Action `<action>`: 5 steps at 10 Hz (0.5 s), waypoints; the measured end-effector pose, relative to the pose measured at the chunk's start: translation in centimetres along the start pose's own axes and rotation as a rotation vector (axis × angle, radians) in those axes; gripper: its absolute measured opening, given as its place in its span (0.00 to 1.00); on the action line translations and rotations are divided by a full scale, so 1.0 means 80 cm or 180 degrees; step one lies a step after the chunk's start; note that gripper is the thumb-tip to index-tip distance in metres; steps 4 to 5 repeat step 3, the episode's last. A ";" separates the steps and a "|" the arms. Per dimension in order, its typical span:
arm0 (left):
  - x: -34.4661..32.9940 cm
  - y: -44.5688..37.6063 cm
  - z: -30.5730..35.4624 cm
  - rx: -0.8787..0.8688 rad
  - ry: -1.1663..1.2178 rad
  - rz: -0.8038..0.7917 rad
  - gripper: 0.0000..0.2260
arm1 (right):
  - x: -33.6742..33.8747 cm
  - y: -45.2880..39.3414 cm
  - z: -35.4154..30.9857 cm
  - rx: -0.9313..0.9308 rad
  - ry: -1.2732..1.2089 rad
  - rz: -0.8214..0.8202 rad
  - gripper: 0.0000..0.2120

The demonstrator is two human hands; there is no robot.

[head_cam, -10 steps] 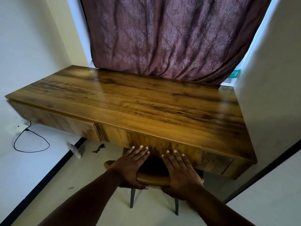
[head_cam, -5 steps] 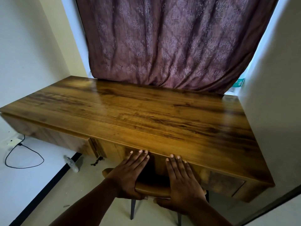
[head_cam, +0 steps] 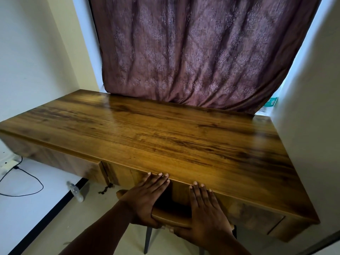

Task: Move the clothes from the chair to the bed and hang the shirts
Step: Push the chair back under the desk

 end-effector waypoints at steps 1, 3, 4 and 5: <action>-0.009 -0.004 0.003 -0.0038 0.0041 -0.0210 0.55 | 0.000 -0.002 0.002 0.0023 0.0109 0.0035 0.60; -0.032 0.003 -0.018 0.0470 -0.0555 -0.0004 0.28 | -0.027 -0.022 0.013 0.0305 0.0384 0.0393 0.26; -0.032 0.003 -0.018 0.0470 -0.0555 -0.0004 0.28 | -0.027 -0.022 0.013 0.0305 0.0384 0.0393 0.26; -0.032 0.003 -0.018 0.0470 -0.0555 -0.0004 0.28 | -0.027 -0.022 0.013 0.0305 0.0384 0.0393 0.26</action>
Point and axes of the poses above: each hand's wrist, its own y-axis away from the middle knuckle, its own x-axis out of the back of the hand, z = x × y, the point moved 9 cm from there along -y, towards the middle knuckle, and after that the axes turned 6 degrees about z, right-handed, at the moved point
